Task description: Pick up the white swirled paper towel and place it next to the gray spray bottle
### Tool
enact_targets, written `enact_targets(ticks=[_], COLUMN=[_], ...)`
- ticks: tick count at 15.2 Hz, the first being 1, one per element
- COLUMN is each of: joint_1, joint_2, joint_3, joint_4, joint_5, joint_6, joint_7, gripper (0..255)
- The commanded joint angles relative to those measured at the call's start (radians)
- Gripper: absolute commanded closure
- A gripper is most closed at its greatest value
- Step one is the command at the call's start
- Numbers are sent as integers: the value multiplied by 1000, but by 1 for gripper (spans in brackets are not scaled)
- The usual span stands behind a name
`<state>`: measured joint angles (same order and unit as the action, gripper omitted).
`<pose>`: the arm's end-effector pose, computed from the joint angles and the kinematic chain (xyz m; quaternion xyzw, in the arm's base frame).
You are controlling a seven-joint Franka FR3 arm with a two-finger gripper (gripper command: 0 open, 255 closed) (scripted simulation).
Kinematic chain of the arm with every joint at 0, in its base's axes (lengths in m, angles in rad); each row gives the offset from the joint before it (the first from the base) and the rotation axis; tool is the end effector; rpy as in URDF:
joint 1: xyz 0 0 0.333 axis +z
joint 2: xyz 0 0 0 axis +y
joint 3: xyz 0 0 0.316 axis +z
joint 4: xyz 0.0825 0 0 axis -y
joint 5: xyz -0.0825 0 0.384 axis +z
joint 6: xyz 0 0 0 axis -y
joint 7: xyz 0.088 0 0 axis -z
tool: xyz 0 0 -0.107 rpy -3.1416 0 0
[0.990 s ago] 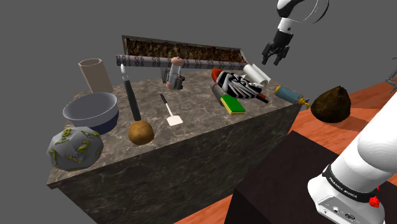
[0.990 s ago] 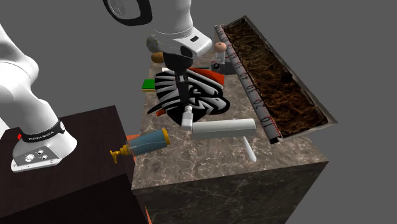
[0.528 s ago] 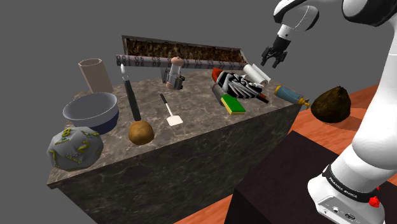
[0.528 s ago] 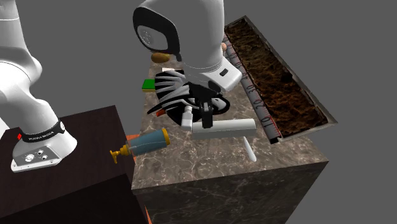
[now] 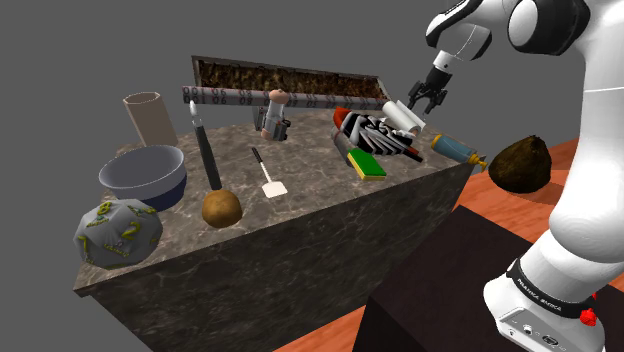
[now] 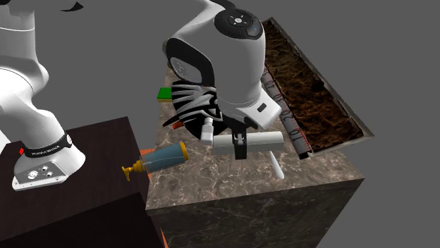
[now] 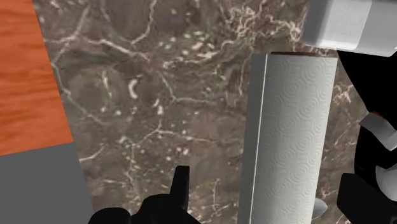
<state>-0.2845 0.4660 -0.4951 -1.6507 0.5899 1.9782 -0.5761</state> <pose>0.5215 -0.4125 0.3647 -0.9651 0.2075 -0.0731 0.1423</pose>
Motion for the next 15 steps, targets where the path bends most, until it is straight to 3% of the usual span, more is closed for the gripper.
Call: enact_targets(ticks=[1, 10, 11, 15], joint_1=[1, 3, 3, 4], joint_2=[11, 20, 20, 19], joint_3=[5, 10, 10, 10], joint_4=[-9, -17, -17, -22], joint_5=[9, 16, 16, 17], joint_6=[19, 35, 35, 39], joint_7=[-6, -10, -10, -12], gripper=[0, 0, 255, 255])
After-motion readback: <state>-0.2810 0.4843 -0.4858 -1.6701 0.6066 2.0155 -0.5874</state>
